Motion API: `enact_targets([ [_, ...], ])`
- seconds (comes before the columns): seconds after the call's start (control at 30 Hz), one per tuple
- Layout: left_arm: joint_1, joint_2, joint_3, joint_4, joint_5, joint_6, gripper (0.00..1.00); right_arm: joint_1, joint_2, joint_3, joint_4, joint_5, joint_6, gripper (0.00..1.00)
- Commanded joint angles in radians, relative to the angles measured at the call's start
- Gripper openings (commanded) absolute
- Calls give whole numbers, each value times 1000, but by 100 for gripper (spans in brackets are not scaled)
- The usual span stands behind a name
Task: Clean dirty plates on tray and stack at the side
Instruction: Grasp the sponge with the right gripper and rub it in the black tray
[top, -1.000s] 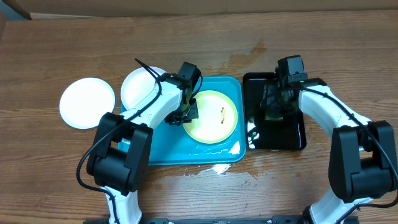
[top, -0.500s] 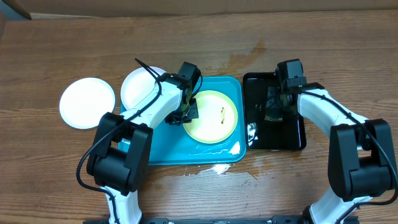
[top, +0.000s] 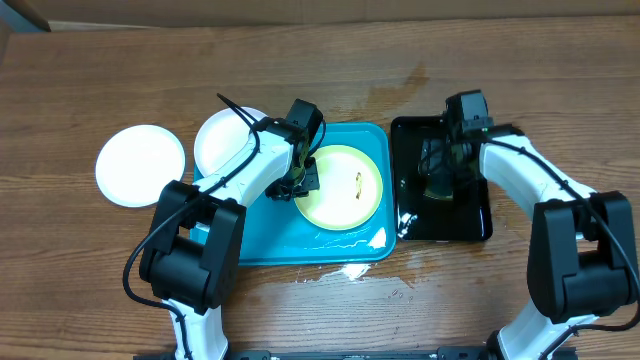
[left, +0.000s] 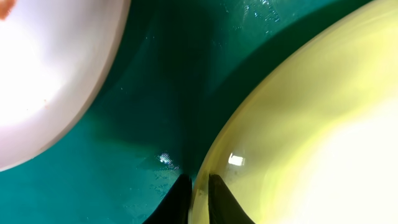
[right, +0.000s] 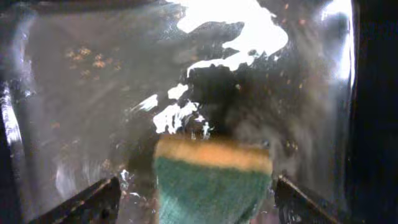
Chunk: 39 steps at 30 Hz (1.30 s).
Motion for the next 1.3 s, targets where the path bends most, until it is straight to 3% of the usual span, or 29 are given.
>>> enact_targets([
  [0.0,1,7,-11,1,-11,14,13,0,5,63,-58,-27,29,79],
  [0.13,1,7,-11,1,-11,14,13,0,5,52,-156,-27,117,70],
  [0.3,1,7,-11,11,-10,13,13,0,5,-26,-116,-23,140,69],
  [0.53,1,7,-11,12,-10,27,23,0,5,-80,-54,-24,140,64],
  [0.63,1,7,-11,12,-11,40,24,0,5,-80,-53,-35,140,67],
  [0.77,0,7,-11,13,-10,40,17,0,5,-80,-55,-95,140,68],
  [0.83,0,7,-11,13,-9,40,11,0,5,-80,-48,-95,140,60],
  [0.93,1,7,-11,6,-6,40,8,0,5,-80,-30,-95,140,58],
  [1.0,1,7,-11,-5,-6,40,7,0,5,-80,-26,-94,139,47],
  [1.1,2,7,-11,-9,-6,40,4,-1,5,-79,-26,-94,140,15],
  [1.2,2,7,-11,-6,-6,40,4,-1,5,-55,-36,-95,139,4],
  [1.27,2,7,-11,-6,-6,40,4,-1,5,-2,-84,-95,139,4],
])
